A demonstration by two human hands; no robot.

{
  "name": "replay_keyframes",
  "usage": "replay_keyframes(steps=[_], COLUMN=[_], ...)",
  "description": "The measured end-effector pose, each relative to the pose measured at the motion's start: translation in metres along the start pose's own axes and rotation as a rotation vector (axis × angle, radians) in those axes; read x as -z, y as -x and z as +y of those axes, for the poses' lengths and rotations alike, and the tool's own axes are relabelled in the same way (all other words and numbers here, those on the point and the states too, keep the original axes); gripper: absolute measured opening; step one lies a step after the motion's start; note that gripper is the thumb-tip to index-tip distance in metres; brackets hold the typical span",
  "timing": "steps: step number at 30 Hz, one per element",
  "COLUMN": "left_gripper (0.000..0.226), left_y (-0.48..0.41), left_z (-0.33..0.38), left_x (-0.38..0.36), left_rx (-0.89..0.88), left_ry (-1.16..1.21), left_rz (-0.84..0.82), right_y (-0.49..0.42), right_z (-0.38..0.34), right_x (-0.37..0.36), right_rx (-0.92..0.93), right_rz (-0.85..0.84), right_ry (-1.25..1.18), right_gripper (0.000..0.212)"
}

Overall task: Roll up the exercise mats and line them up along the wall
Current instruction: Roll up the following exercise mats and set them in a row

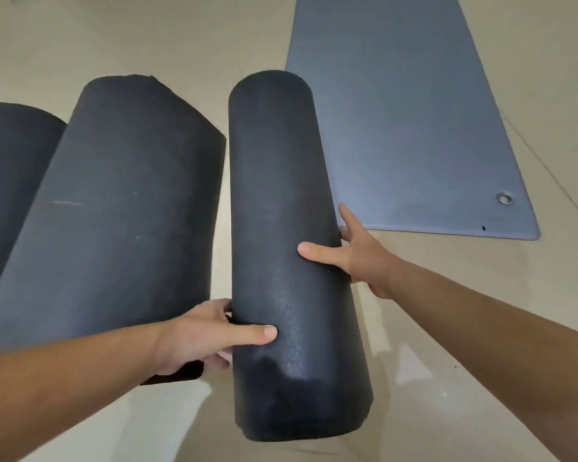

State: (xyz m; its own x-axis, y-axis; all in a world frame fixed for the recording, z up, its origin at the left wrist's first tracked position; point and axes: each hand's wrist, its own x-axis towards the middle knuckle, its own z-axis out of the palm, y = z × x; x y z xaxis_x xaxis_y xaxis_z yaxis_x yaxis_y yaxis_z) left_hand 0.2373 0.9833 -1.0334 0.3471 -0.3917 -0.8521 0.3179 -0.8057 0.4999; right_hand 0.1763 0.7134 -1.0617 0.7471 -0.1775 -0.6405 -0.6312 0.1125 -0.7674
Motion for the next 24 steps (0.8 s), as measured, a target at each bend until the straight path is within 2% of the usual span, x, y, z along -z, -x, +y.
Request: replay_keyframes(steps=[3,4,7,8,10,12,15,18,22,24], left_gripper=[0.108,0.109,0.072,0.072,0.103,0.138,0.152,0.150,0.137,0.124], left_y=[0.005,0.007,0.009,0.008,-0.001,-0.010,-0.019,-0.021,-0.024,-0.025], left_z=[0.017,0.024,0.033,0.032,0.021,0.011,0.006,0.007,0.002,0.001], left_x=[0.031,0.037,0.043,0.043,0.044,0.045,0.048,0.053,0.062,0.072], left_rx=[-0.078,-0.117,-0.099,-0.075,-0.072,-0.053,-0.035,-0.037,-0.096,-0.180], left_ry=[-0.142,-0.167,-0.093,-0.072,-0.049,-0.025,-0.062,-0.133,-0.131,-0.070], left_rz=[0.186,0.211,0.253,0.260,0.249,0.264,0.318,0.363,0.405,0.439], right_y=[-0.007,-0.009,-0.012,-0.011,-0.010,-0.008,-0.008,-0.013,-0.020,-0.030], right_z=[-0.005,-0.006,-0.017,-0.022,-0.027,-0.026,-0.011,0.010,0.020,0.013], right_x=[-0.037,-0.048,-0.073,-0.077,-0.077,-0.071,-0.067,-0.081,-0.100,-0.105], right_rx=[-0.019,-0.001,0.019,-0.001,-0.051,-0.111,-0.222,-0.201,-0.084,-0.067], right_rz=[0.008,0.029,0.051,0.038,-0.002,-0.065,-0.128,-0.078,0.001,0.009], right_ry=[0.020,0.017,0.065,0.097,0.178,0.185,0.099,-0.040,-0.177,-0.203], right_gripper=[0.120,0.117,0.116,0.117,0.110,0.093,0.094,0.101,0.085,0.089])
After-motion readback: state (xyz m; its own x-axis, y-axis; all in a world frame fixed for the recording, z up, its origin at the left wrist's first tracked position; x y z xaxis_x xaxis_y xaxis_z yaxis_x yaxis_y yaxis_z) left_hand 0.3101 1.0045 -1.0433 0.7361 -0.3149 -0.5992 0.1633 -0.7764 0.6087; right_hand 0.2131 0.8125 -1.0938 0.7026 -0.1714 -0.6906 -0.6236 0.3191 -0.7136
